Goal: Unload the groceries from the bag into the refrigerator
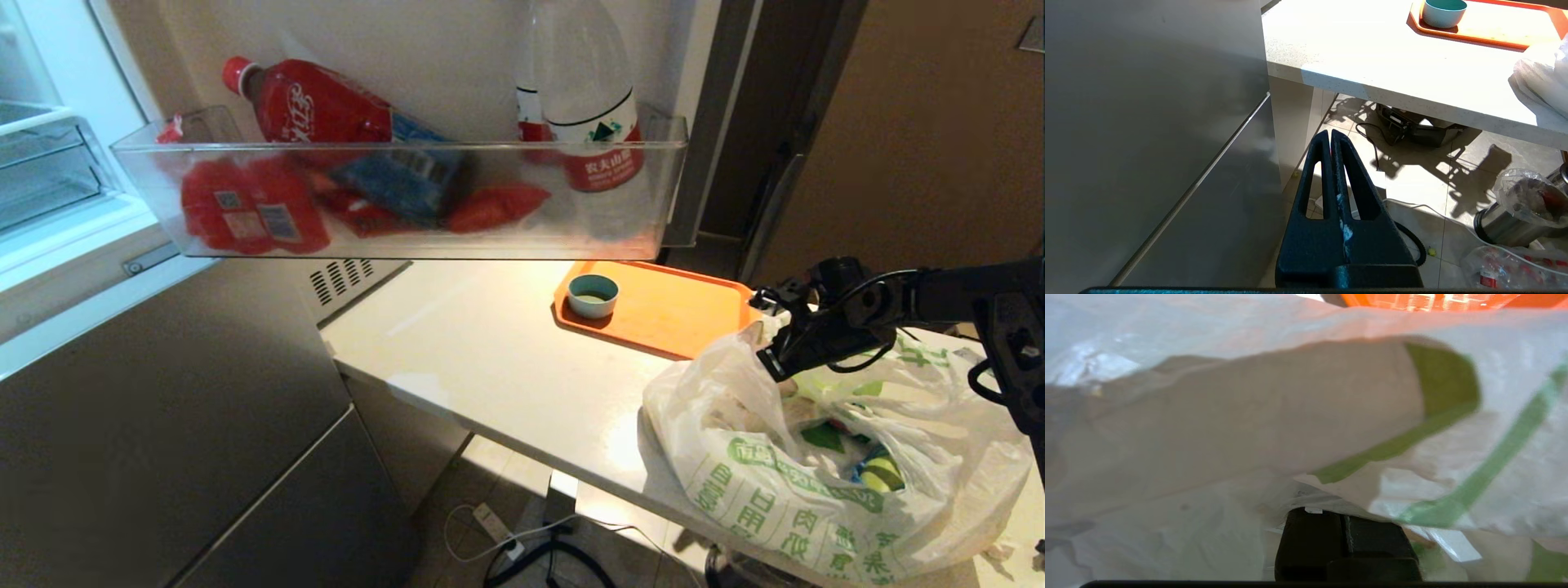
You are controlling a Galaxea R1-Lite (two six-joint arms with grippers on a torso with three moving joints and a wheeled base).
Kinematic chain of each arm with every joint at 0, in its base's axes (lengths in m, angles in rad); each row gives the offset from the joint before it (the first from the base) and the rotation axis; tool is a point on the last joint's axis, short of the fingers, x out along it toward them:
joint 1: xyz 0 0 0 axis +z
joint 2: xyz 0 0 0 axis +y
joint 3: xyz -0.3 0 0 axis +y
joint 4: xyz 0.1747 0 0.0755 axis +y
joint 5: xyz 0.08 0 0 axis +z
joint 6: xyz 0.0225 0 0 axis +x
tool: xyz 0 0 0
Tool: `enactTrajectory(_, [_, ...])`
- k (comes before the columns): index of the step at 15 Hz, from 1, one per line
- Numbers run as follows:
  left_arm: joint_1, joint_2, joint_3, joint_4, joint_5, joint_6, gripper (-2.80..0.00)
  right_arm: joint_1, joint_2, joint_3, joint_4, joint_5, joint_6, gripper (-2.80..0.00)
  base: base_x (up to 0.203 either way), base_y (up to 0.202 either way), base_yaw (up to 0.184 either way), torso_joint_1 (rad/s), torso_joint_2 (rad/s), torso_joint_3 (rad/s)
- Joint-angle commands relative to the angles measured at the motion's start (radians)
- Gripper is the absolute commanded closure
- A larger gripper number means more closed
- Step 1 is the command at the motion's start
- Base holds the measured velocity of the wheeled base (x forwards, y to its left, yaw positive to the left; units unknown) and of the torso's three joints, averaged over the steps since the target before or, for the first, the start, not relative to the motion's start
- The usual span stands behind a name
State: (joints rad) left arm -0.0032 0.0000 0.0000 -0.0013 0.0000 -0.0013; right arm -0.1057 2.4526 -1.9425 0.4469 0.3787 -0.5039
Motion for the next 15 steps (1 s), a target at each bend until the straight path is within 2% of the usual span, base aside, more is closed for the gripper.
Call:
enactTrajectory(1, [0.000, 0.000, 0.000, 0.000, 0.000, 0.001, 0.00, 0.000, 0.002, 0.002, 0.003, 0.013, -0.002, 0.00, 0.000, 0.000, 0.000, 0.000, 0.00, 0.000])
enactTrajectory(15, [0.000, 0.000, 0.000, 0.000, 0.000, 0.000, 0.00, -0.002, 0.029, -0.007, 0.006, 0.034, -0.006, 0.00, 0.000, 0.000, 0.000, 0.000, 0.00, 0.000])
